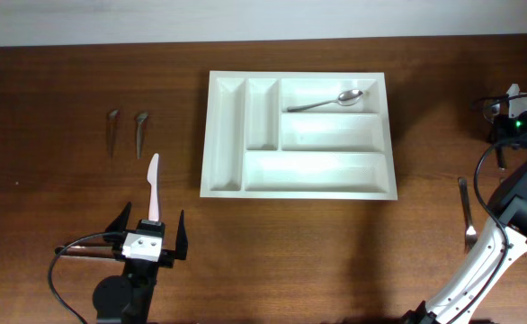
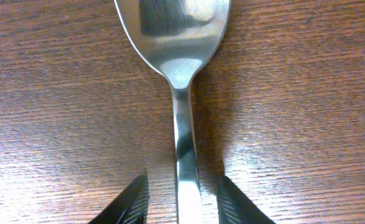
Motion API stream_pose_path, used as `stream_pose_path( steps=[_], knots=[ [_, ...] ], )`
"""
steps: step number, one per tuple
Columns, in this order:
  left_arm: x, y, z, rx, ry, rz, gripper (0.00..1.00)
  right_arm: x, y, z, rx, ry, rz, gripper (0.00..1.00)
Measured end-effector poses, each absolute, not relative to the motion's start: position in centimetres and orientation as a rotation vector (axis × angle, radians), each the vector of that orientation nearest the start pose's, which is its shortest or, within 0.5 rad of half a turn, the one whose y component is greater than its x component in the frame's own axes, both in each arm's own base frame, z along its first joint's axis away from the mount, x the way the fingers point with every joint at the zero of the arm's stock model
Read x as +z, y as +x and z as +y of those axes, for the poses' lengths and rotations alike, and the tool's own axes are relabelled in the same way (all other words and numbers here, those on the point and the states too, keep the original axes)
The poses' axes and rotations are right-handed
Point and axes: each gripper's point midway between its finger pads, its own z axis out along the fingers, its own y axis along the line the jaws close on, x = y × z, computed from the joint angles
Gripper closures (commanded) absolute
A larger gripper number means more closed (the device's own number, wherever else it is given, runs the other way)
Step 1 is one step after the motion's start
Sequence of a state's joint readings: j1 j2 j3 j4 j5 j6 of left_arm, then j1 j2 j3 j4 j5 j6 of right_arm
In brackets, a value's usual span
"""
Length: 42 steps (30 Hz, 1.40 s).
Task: Pack container
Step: 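Lower the right gripper and grasp the second silver spoon's handle, then carry the spoon into the top-right compartment beside the first spoon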
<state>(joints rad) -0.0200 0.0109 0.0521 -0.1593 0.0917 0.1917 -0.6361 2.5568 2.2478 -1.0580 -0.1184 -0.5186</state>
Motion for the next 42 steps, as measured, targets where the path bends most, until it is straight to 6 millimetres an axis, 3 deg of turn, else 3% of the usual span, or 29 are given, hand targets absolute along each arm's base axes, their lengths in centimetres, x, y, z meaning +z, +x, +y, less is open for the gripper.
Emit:
stream_pose_path(
  steps=[3, 7, 14, 26, 30, 35, 38, 42],
  knots=[
    [15.8, 24.1, -2.1, 0.051, 0.247, 1.671, 0.01, 0.2, 44.7, -30.5, -0.018, 0.153, 2.903, 0.71],
    [15.8, 24.1, -2.1, 0.051, 0.247, 1.671, 0.01, 0.2, 44.9, -30.6, -0.021, 0.15, 2.895, 0.91],
    [15.8, 24.1, -2.1, 0.051, 0.247, 1.671, 0.01, 0.3, 45.3, -30.8, -0.029, 0.187, 2.877, 0.96],
    [15.8, 24.1, -2.1, 0.051, 0.247, 1.671, 0.01, 0.9, 46.2, -30.9, -0.019, 0.318, 2.852, 0.96],
    [15.8, 24.1, -2.1, 0.051, 0.247, 1.671, 0.01, 3.5, 47.9, -30.7, -0.029, 0.389, 2.804, 0.96],
    [15.8, 24.1, -2.1, 0.051, 0.247, 1.671, 0.01, 10.6, 51.0, -28.9, -0.044, 0.499, 2.66, 0.96],
    [15.8, 24.1, -2.1, 0.051, 0.247, 1.671, 0.01, 13.9, 52.5, -26.5, -0.019, 0.573, 2.587, 0.96],
    [15.8, 24.1, -2.1, 0.051, 0.247, 1.671, 0.01, 16.6, 54.1, -22.3, 0.056, 0.68, 2.518, 0.96]
  ],
)
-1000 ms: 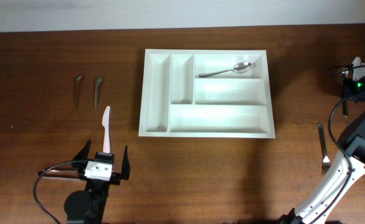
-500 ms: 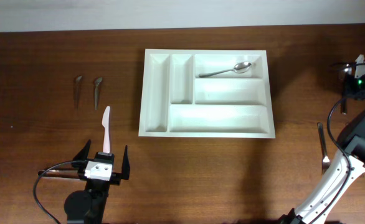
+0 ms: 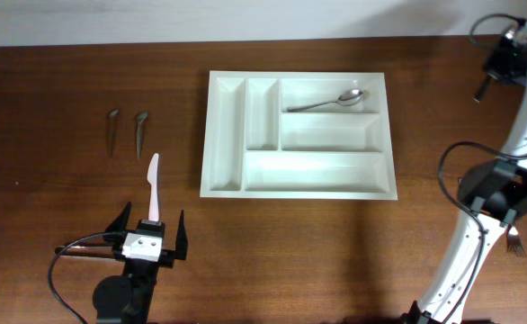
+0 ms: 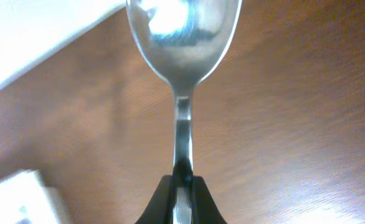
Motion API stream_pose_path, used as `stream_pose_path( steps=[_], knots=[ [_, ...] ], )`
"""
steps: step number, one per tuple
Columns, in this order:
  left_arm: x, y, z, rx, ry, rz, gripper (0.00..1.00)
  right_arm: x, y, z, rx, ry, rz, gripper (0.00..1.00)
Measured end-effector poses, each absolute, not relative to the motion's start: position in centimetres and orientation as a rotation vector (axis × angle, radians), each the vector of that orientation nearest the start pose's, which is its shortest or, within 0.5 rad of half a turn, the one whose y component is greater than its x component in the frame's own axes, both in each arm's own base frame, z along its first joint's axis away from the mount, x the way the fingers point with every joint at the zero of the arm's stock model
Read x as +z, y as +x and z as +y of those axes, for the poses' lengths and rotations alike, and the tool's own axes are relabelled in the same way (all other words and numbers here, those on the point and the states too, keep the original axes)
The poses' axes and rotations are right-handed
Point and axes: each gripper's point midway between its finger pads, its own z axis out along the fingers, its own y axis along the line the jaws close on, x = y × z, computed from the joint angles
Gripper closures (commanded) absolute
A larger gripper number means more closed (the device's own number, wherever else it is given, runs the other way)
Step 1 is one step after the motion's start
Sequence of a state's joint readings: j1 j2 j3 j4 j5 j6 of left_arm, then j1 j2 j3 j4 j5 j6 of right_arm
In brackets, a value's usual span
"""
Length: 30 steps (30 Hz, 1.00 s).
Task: Pack container
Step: 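Carry the spoon into the top-right compartment beside the first spoon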
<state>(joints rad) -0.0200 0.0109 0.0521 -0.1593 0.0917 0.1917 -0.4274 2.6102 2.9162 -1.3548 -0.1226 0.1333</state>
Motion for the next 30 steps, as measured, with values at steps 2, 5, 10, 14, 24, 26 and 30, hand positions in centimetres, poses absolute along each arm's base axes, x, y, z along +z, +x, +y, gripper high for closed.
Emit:
stream_pose_path(
  steps=[2, 5, 10, 14, 24, 26, 30],
  knots=[
    [15.8, 24.1, -2.1, 0.051, 0.247, 1.671, 0.01, 17.6, 55.4, -19.0, 0.136, 0.735, 2.48, 0.96],
    [15.8, 24.1, -2.1, 0.051, 0.247, 1.671, 0.01, 17.8, 56.4, -15.9, 0.217, 0.79, 2.464, 0.96],
    [15.8, 24.1, -2.1, 0.051, 0.247, 1.671, 0.01, 17.9, 58.0, -9.1, 0.352, 0.861, 2.457, 0.96],
    [15.8, 24.1, -2.1, 0.051, 0.247, 1.671, 0.01, 17.9, 58.6, -4.0, 0.432, 0.933, 2.453, 0.96],
    [15.8, 24.1, -2.1, 0.051, 0.247, 1.671, 0.01, 17.6, 58.4, 5.5, 0.564, 1.337, 2.346, 0.96],
    [15.8, 24.1, -2.1, 0.051, 0.247, 1.671, 0.01, 17.2, 58.3, 6.8, 0.562, 1.442, 2.303, 0.96],
    [15.8, 24.1, -2.1, 0.051, 0.247, 1.671, 0.01, 15.5, 57.6, 8.9, 0.514, 1.641, 2.228, 0.96]
  ],
)
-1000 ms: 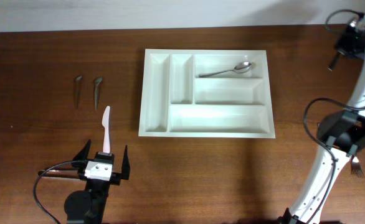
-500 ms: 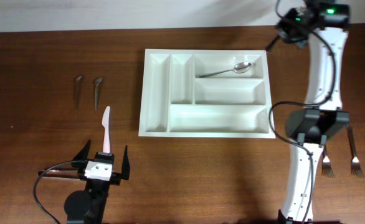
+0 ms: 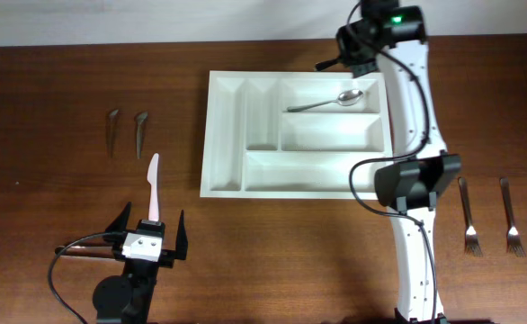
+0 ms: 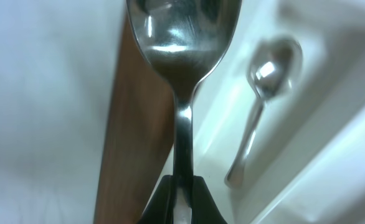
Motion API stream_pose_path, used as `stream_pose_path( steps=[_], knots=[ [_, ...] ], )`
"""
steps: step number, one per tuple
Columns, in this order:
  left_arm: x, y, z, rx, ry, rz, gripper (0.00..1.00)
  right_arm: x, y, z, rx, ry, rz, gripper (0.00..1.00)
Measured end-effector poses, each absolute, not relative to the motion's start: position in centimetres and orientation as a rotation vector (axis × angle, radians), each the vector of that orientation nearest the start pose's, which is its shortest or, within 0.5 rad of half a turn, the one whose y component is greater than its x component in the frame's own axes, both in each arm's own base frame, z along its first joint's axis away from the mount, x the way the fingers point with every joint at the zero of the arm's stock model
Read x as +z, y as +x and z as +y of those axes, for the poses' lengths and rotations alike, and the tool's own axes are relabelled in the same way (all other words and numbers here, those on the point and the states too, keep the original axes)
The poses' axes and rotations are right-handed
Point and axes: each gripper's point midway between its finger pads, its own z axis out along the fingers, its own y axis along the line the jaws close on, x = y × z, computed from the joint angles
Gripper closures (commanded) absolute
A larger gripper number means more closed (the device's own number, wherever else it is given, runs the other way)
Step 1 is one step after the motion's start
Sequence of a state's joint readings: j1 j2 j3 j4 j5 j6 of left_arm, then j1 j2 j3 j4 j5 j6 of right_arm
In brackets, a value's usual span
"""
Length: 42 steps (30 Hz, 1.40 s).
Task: Pack container
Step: 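Carry the spoon into the top-right compartment beside the first spoon, then release the spoon and move the right gripper over the forks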
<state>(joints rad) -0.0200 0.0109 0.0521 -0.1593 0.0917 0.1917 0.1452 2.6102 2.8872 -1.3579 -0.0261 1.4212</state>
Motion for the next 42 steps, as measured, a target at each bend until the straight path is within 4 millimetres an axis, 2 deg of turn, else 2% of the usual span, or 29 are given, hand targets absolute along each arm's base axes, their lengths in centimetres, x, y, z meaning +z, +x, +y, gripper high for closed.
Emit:
stream_pose_path(
  steps=[4, 9, 18, 22, 27, 30, 32, 34, 37, 39, 42],
  knots=[
    [15.8, 24.1, -2.1, 0.051, 0.247, 1.671, 0.01, 13.1, 56.7, 10.0, 0.445, 1.801, 2.175, 0.96],
    [15.8, 24.1, -2.1, 0.051, 0.247, 1.671, 0.01, 10.0, 56.1, 10.0, 0.373, 1.94, 2.126, 0.96],
    [15.8, 24.1, -2.1, 0.051, 0.247, 1.671, 0.01, 7.8, 56.2, 10.0, 0.364, 2.055, 2.047, 0.94],
    [15.8, 24.1, -2.1, 0.051, 0.247, 1.671, 0.01, 7.6, 56.7, 10.1, 0.387, 2.067, 2.02, 0.6],
    [15.8, 24.1, -2.1, 0.051, 0.247, 1.671, 0.01, 8.2, 58.3, 10.4, 0.465, 2.025, 1.991, 0.24],
    [15.8, 24.1, -2.1, 0.051, 0.247, 1.671, 0.01, 9.3, 60.5, 10.7, 0.556, 1.891, 2.0, 0.1],
    [15.8, 24.1, -2.1, 0.051, 0.247, 1.671, 0.01, 10.3, 61.9, 10.7, 0.597, 1.766, 2.024, 0.07],
    [15.8, 24.1, -2.1, 0.051, 0.247, 1.671, 0.01, 11.0, 62.2, 10.6, 0.596, 1.676, 2.061, 0.04],
    [15.8, 24.1, -2.1, 0.051, 0.247, 1.671, 0.01, 13.2, 63.1, 9.7, 0.587, 1.496, 2.107, 0.02],
    [15.8, 24.1, -2.1, 0.051, 0.247, 1.671, 0.01, 15.2, 63.6, 8.5, 0.565, 1.343, 2.136, 0.0],
    [15.8, 24.1, -2.1, 0.051, 0.247, 1.671, 0.01, 18.1, 63.0, 5.9, 0.476, 1.145, 2.2, 0.01]
  ],
)
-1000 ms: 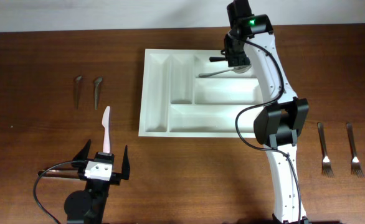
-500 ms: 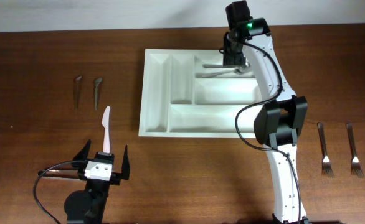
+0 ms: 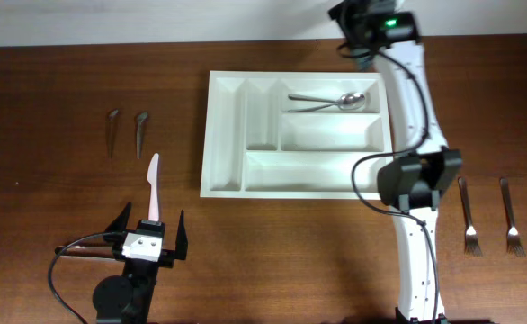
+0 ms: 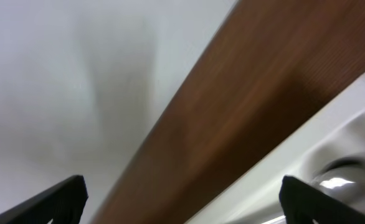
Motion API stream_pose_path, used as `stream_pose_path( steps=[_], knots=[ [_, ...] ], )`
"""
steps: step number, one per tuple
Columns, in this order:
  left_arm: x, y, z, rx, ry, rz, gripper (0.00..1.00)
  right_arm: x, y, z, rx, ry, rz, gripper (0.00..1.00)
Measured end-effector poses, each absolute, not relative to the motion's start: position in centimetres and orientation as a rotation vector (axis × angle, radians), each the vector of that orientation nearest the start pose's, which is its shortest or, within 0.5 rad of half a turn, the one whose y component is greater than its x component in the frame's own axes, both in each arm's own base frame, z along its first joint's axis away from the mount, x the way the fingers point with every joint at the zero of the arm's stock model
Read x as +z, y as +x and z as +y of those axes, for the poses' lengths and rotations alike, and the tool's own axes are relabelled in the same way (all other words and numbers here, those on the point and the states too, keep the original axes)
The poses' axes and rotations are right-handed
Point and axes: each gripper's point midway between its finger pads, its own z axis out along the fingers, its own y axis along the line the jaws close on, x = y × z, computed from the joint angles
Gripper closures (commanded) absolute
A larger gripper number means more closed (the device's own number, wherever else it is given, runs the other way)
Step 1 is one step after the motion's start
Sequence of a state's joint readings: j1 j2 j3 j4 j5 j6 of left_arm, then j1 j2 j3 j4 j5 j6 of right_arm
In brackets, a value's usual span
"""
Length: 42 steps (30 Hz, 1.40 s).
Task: Pack container
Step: 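Release the spoon and move the right gripper over the forks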
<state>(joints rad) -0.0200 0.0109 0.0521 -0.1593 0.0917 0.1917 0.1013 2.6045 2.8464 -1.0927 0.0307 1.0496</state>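
Note:
A white divided cutlery tray [image 3: 223,135] lies mid-table. Its top right compartment holds two steel spoons [image 3: 331,100] lying side by side. My right gripper [image 3: 362,31] is open at the table's far edge, just beyond the tray's back right corner, nothing between its fingers [image 4: 67,196]. The right wrist view shows the table edge, the tray rim [image 4: 307,143] and a blurred spoon bowl [image 4: 335,180]. My left gripper [image 3: 151,229] stands open near the front left, a white plastic knife [image 3: 154,184] lying just beyond it. Two forks [image 3: 468,216] lie at the right.
Two small dark utensils [image 3: 127,129] lie at the far left of the table. The right arm's base [image 3: 416,180] stands close by the tray's front right corner. A pale wall [image 4: 58,74] runs behind the table's far edge.
My right gripper was shut on a spoon over the tray's back edge. It is now open and empty, and a second spoon lies beside the first in the top right compartment.
My right gripper stood open around a spoon's handle at the far right of the table. Then it was shut on the spoon, lifted near the back right corner. Then it held it above the tray's back edge. Now the spoon lies in the compartment.

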Motion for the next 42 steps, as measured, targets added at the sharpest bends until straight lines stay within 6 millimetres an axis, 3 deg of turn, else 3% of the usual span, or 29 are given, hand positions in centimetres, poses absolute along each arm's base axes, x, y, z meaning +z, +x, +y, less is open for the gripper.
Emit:
stream_pose_path(
  steps=[5, 10, 11, 14, 18, 22, 26, 32, 42],
  knots=[
    [15.8, 24.1, -2.1, 0.051, 0.247, 1.671, 0.01, 23.5, 59.2, 0.3, 0.266, 0.857, 2.296, 0.01],
    [15.8, 24.1, -2.1, 0.051, 0.247, 1.671, 0.01, 29.4, 53.6, -3.4, 0.109, 0.601, 2.364, 0.01],
    [15.8, 24.1, -2.1, 0.051, 0.247, 1.671, 0.01, 30.6, 51.7, -3.9, 0.071, 0.536, 2.395, 0.01],
    [15.8, 24.1, -2.1, 0.051, 0.247, 1.671, 0.01, 32.3, 48.5, -4.2, 0.018, 0.405, 2.446, 0.01],
    [15.8, 24.1, -2.1, 0.051, 0.247, 1.67, 0.01, 35.0, 47.2, -3.9, 0.001, 0.215, 2.412, 0.01],
    [15.8, 24.1, -2.1, 0.051, 0.247, 1.671, 0.01, 35.9, 46.5, -3.5, -0.011, 0.107, 2.41, 0.01],
    [15.8, 24.1, -2.1, 0.051, 0.247, 1.671, 0.01, 34.8, 44.8, -3.2, -0.022, 0.026, 2.502, 0.01],
    [15.8, 24.1, -2.1, 0.051, 0.247, 1.671, 0.01, 29.4, 39.6, -3.3, -0.033, -0.07, 2.78, 0.01],
    [15.8, 24.1, -2.1, 0.051, 0.247, 1.67, 0.01, 18.0, 30.7, -9.0, -0.086, 0.003, 3.278, 0.01]
  ],
)
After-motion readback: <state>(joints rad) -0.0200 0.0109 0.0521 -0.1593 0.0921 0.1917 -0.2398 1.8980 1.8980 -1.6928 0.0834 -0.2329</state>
